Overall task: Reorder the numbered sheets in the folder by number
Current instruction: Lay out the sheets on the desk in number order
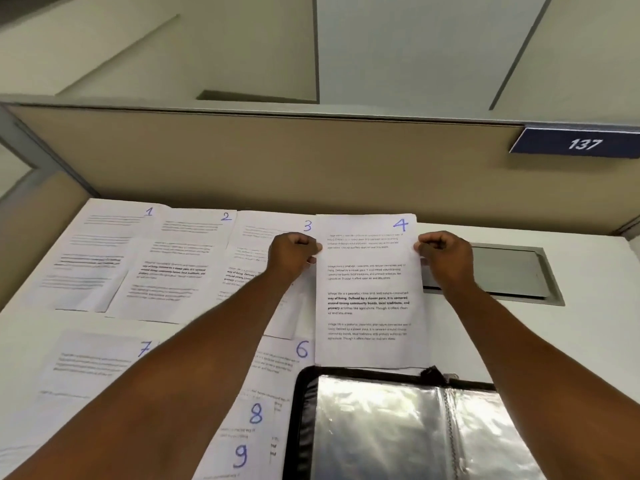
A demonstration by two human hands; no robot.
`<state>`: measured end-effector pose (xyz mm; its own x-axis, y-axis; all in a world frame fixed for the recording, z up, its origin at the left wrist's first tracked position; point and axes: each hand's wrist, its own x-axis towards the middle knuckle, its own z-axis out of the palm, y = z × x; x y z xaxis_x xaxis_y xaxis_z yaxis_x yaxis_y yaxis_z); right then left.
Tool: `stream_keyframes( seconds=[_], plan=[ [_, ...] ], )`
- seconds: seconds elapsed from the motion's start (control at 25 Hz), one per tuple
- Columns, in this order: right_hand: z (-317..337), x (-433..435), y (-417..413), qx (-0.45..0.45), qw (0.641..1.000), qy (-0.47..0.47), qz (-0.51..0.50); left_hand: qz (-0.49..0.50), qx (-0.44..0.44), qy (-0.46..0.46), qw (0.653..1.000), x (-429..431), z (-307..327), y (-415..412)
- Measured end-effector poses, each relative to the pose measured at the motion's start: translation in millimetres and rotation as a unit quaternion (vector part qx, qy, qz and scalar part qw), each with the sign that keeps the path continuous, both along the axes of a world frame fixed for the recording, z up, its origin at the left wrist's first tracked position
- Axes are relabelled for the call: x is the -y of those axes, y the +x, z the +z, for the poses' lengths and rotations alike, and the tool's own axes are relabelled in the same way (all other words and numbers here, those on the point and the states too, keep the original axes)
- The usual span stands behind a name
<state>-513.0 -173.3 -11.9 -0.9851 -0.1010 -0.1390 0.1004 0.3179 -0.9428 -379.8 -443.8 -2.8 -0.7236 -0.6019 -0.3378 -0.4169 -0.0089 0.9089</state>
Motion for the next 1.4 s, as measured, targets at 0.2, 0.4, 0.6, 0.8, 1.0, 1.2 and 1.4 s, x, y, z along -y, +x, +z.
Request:
stream_keyframes(
  seconds=[0.2,0.4,0.6,0.8,1.0,1.2,1.4],
  plan=[
    [-32.8,14.8,-22.8,-0.012,0.999,0.043,-0.003,0.009,0.002,-0.007,1.0,14.6,-28.6,-34.1],
    [-40.0,26.1,-23.4,-0.031,0.995,0.09,-0.023,-0.011,0.031,-0.198,0.98,5.5,-39.5,-37.3],
    [-62.8,16.4,3.7,-0.189,0.956,0.211,0.078,-0.203,0.0,-0.414,0.887,-16.5,-64.3,-5.3],
    [-83.9,10.4,37.2,-0.205,0.858,0.404,0.241,-0.319,0.057,-0.484,0.813,-32.1,-81.7,12.8],
    [-77.0,9.3,42.3,-0.196,0.842,0.431,0.259,-0.328,0.082,-0.487,0.806,-30.4,-76.3,12.5],
    [-60.2,2.2,67.2,-0.187,0.845,0.425,0.265,-0.312,0.09,-0.474,0.818,-36.1,-62.1,39.7],
    [-35.1,-15.9,125.0,-0.194,0.853,0.407,0.264,-0.282,0.105,-0.459,0.836,-42.9,-45.3,116.1]
  ],
)
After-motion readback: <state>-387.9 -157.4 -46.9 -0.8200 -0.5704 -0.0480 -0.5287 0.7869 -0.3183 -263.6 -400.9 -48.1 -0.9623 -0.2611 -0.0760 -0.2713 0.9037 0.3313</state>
